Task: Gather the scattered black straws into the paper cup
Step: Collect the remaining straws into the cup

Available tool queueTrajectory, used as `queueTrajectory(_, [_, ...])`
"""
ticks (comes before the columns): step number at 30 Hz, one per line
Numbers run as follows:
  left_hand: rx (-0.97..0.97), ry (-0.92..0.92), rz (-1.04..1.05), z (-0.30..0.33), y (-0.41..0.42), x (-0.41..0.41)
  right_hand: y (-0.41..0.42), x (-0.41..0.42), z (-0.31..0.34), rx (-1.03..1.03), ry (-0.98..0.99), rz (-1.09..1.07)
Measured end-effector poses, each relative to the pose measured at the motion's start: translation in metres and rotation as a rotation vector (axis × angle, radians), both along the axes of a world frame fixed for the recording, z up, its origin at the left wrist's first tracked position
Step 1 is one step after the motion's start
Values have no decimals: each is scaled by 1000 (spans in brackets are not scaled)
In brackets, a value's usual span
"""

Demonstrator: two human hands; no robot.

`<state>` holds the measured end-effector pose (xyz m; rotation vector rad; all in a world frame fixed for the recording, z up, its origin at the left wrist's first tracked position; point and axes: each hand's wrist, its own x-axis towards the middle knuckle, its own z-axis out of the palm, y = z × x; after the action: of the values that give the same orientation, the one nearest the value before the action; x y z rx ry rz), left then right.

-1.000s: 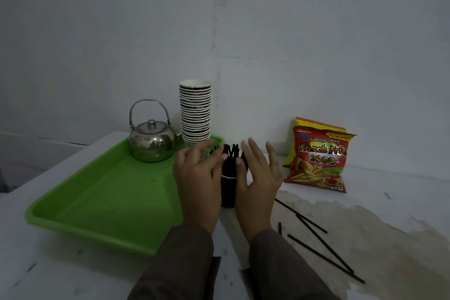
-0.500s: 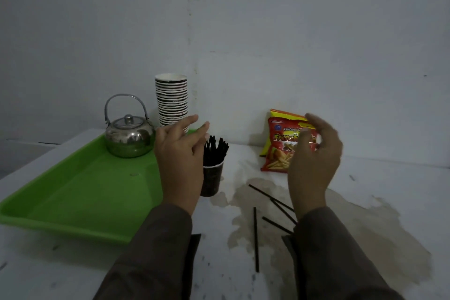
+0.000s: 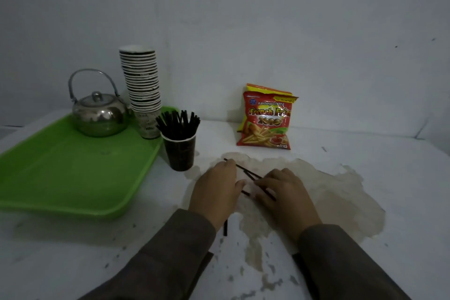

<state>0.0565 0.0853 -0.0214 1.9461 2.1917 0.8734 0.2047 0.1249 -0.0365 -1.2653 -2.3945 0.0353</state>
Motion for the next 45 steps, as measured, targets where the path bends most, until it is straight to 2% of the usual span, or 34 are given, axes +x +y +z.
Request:
queueTrajectory(5, [-273,66,66,4,-1,-6,-6,-11,2,53,-172,51])
queueTrajectory(9, [-464,54,48,13,1,-7,-8,-18,0,82,-176,13])
queueTrajectory(12, [-509,-37,34,18,0,-11,-8,-20,4,38,-131,-29])
queueTrajectory(16, [-500,-113,10,21,-2,-18,-2,-16,18,-151,62,-131])
queueTrajectory(20, [-468,-36,-42,20,1,-25,5,-8,24,-276,253,-170])
queueTrajectory(24, [-242,-168,-151,25,8,-29,14,-3,27,-362,389,-117])
queueTrajectory(27, [-29,-259,-178,28,19,-29,14,-4,28,-315,331,-136])
queueTrajectory(29, [38,-248,-193,26,30,-27,14,-8,26,-327,261,-160])
queueTrajectory(32, [30,-136,-195,21,47,-23,14,-16,23,-396,39,-183])
queueTrajectory(34, [17,-23,-219,16,56,-18,12,-20,18,-333,-45,-176])
queueTrajectory(40, [-8,194,-252,0,65,-11,9,-22,6,-143,-124,-154])
queueTrajectory(45, [69,346,-268,-6,66,-10,8,-24,4,-15,-176,-140])
